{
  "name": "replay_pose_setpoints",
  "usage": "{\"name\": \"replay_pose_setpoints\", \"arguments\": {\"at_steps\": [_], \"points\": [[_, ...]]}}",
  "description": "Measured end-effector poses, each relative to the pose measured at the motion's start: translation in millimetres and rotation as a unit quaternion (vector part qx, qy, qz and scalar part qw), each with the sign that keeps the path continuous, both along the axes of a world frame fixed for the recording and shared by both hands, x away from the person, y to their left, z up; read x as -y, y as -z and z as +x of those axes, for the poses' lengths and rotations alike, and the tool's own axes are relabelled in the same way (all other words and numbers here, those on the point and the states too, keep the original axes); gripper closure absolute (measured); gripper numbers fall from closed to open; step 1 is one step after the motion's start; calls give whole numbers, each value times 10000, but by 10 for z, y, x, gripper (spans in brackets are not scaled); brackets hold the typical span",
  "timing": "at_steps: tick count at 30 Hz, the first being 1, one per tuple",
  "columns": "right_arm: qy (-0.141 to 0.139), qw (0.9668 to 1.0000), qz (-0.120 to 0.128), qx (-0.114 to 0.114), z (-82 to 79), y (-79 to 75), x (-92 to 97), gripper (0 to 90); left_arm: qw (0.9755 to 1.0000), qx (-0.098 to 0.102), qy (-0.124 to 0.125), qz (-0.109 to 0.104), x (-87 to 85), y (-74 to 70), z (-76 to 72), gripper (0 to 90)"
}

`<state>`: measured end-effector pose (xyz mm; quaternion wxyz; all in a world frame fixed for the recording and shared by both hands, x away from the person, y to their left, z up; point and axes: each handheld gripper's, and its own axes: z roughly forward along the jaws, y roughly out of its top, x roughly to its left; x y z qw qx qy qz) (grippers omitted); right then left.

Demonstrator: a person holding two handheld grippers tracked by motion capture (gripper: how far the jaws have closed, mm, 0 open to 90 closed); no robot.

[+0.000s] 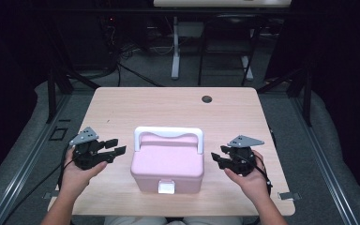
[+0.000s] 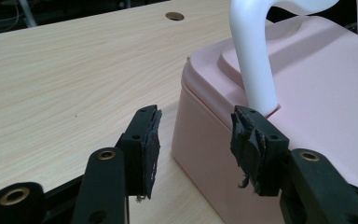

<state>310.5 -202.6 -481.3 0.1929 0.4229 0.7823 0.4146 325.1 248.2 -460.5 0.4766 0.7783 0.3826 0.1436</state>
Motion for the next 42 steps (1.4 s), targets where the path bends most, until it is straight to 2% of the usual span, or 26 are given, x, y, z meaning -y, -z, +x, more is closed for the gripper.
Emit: {"name": "replay_pose_setpoints", "arguments": {"at_steps": [7,15,18,21,24,29,35,38,42], "points": [[-15,10000,-51,-63,-2,-81,-14,522,9998,-169,-23,106,25,-53,5,515],[-94,9999,-124,-63,23,-305,-74,507,9995,-283,117,88,116,-246,35,494],[-176,9996,-203,-63,41,-386,-135,500,9996,-261,129,69,157,-300,54,488],[-274,9993,-256,-1,67,-504,-212,493,9993,-277,219,158,204,-380,97,480],[-287,9993,-228,27,72,-536,-226,490,9993,-259,242,119,215,-409,103,478],[-243,9996,-111,-62,107,-583,-223,480,9991,-330,276,63,223,-492,136,476],[-300,9995,-34,-85,141,-706,-237,465,9985,-381,395,46,303,-613,167,472],[-317,9994,2,-106,145,-753,-240,463,9983,-409,401,51,343,-622,187,468],[-375,9990,113,-237,153,-771,-230,449,9981,-400,426,171,381,-594,187,464]]}}
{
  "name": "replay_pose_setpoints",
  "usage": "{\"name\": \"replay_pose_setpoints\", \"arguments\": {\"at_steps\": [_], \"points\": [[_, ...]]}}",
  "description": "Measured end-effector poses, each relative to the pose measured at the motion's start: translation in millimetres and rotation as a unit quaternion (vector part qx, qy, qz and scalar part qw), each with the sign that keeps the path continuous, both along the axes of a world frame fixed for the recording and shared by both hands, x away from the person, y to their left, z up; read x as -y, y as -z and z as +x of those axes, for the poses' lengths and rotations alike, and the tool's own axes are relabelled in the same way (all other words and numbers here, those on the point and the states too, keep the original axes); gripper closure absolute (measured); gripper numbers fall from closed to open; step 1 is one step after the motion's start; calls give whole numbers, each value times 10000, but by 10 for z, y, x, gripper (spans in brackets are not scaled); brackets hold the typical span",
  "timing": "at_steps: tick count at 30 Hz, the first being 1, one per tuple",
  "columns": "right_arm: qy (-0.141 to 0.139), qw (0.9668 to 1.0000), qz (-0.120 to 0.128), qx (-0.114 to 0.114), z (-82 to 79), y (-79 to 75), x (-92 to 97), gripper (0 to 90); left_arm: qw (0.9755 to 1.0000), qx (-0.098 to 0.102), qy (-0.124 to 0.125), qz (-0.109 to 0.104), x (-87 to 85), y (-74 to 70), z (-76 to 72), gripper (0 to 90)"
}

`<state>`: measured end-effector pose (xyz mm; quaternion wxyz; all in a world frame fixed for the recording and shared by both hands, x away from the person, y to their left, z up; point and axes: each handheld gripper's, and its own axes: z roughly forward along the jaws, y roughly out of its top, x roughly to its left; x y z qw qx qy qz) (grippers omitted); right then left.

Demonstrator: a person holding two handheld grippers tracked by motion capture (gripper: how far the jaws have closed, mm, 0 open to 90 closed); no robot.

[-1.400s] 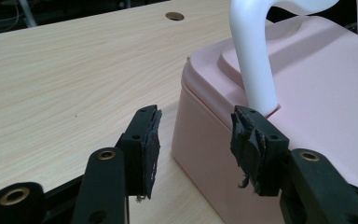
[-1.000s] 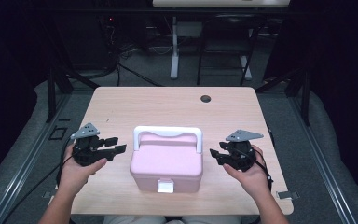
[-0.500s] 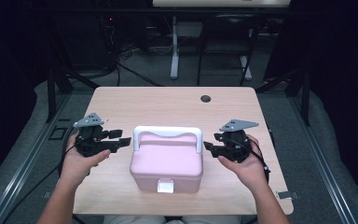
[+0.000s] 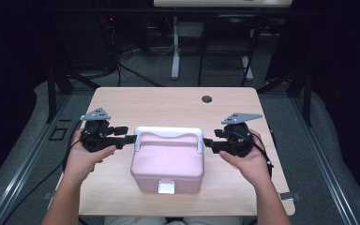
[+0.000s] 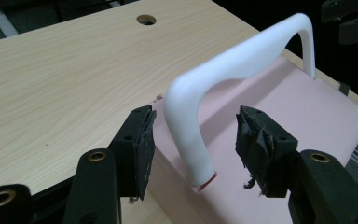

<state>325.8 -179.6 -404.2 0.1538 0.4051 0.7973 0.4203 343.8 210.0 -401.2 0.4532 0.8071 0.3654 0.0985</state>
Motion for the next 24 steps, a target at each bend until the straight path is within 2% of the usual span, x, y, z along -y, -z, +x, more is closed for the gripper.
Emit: {"name": "replay_pose_setpoints", "arguments": {"at_steps": [3,6,8,16,21,22,24], "points": [[-53,10000,20,-34,-7,13,8,448,10000,-29,31,44,12,44,-2,464],[-139,9999,86,30,-36,36,22,447,10000,0,14,27,-6,60,-6,462],[-277,9995,144,49,-60,80,13,437,9999,-38,100,59,-27,90,-7,460],[-366,9993,79,-26,-24,213,-65,438,9998,-110,124,109,-21,205,14,460],[-435,9990,83,-55,-15,249,-97,460,9996,-155,210,122,31,254,17,462],[-474,9988,153,-32,-13,264,-106,477,9995,-125,228,162,56,269,19,471],[-491,9987,123,6,-14,273,-110,504,9995,-99,234,160,77,282,17,491]]}}
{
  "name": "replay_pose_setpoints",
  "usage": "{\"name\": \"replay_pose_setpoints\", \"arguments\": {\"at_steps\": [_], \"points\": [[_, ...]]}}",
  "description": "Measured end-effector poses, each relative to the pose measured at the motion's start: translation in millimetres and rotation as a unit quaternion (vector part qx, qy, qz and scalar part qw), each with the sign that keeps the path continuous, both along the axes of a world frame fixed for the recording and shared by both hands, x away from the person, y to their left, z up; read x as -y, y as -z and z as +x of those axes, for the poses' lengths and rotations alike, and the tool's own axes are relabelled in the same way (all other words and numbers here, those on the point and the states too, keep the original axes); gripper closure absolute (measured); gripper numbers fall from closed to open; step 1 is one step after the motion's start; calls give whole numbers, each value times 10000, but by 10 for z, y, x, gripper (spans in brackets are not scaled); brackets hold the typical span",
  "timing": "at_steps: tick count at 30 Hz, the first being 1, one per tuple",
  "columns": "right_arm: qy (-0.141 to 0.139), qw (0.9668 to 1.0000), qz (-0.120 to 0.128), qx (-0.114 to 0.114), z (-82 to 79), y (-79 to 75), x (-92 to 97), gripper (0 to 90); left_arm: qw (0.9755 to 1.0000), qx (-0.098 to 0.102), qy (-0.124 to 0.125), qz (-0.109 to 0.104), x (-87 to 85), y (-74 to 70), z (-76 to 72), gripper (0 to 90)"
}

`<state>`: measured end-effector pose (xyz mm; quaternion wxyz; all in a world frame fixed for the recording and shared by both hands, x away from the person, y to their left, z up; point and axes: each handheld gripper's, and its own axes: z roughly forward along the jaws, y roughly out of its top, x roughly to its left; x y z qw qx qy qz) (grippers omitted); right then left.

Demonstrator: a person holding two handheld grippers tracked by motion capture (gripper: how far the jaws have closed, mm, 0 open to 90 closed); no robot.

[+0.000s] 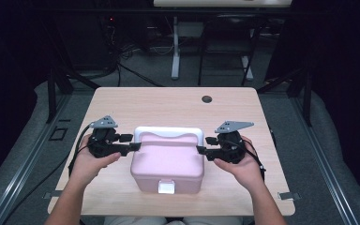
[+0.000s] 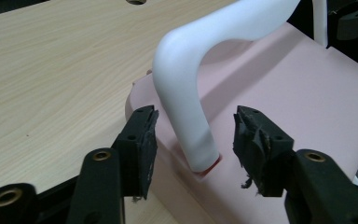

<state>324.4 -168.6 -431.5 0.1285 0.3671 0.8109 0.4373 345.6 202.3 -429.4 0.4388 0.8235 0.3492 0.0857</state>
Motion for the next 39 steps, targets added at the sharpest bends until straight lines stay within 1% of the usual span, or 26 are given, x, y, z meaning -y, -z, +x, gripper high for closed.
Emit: {"name": "replay_pose_setpoints", "arguments": {"at_steps": [3,6,7,9,10,12,14,17,19,20,22,24,28,30,33,35,39], "points": [[11,10000,33,-4,-1,13,-10,526,10000,-3,43,38,13,4,-5,544],[-37,10000,73,-16,9,29,-11,536,10000,25,22,92,34,22,-9,563],[-55,9999,71,-78,15,45,-18,540,10000,49,13,84,34,31,-7,579],[-83,9999,83,-99,19,54,-22,540,9999,40,33,105,31,30,-7,585],[-123,9998,95,-146,21,66,-30,542,9999,47,33,109,31,30,-9,593],[-170,9997,119,-145,22,77,-43,543,9999,58,33,134,29,26,-15,600],[-165,9998,68,-112,12,73,-55,548,9999,63,29,123,24,16,-27,611],[-190,9998,33,7,-24,39,-67,578,9999,97,84,94,12,-15,-51,624],[-191,9998,-1,44,-36,32,-70,582,9998,114,104,118,13,-29,-70,625],[-224,9997,-57,97,-52,24,-75,591,9998,125,113,118,16,-30,-85,625],[-240,9996,-92,140,-66,24,-74,605,9997,159,156,133,12,-26,-92,626],[-269,9994,-103,165,-76,26,-68,616,9996,153,167,150,10,-22,-92,631],[-285,9994,-131,173,-79,37,-60,627,9997,140,164,147,12,-1,-85,641],[-295,9993,-136,165,-76,45,-58,629,9997,103,183,141,16,16,-80,641],[-305,9993,-132,145,-69,60,-58,629,9995,87,205,208,24,35,-72,647],[-321,9993,-179,121,-67,71,-62,628,9996,86,195,210,33,44,-70,650],[-331,9993,-117,108,-59,81,-55,631,9995,78,211,226,28,53,-63,668]]}}
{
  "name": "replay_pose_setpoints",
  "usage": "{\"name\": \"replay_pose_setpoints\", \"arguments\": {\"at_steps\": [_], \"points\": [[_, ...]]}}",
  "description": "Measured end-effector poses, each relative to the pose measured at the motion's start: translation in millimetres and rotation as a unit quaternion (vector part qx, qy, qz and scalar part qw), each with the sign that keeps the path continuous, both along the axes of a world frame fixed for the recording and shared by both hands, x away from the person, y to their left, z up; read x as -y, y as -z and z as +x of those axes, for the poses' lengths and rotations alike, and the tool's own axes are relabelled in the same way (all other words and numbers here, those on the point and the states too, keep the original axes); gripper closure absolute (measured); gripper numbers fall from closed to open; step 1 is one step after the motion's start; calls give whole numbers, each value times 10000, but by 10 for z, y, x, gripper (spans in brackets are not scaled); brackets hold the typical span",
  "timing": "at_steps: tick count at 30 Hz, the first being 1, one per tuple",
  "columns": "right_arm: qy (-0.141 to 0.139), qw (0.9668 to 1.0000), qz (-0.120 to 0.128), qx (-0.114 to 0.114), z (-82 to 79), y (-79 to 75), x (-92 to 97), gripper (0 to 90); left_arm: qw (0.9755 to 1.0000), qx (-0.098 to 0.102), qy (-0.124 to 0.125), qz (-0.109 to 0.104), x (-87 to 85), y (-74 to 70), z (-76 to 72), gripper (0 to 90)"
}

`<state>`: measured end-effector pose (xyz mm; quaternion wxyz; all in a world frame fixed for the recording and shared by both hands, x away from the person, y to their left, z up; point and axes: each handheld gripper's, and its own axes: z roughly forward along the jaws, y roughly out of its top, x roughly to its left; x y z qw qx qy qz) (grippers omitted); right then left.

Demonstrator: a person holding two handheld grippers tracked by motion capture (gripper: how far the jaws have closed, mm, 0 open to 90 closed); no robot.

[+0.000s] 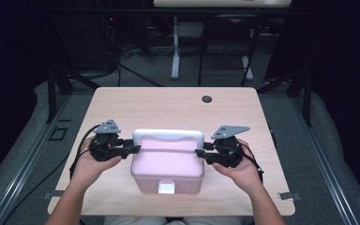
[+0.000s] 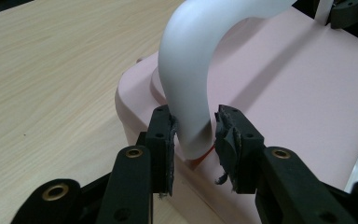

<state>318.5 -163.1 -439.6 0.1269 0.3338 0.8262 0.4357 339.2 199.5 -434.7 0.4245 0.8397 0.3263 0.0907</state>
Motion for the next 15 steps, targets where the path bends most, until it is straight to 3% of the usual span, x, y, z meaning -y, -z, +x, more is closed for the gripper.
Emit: {"name": "replay_pose_setpoints", "arguments": {"at_steps": [15], "points": [[12,10000,43,-36,1,-1,26,709,10000,-61,8,18,1,2,-11,721]]}}
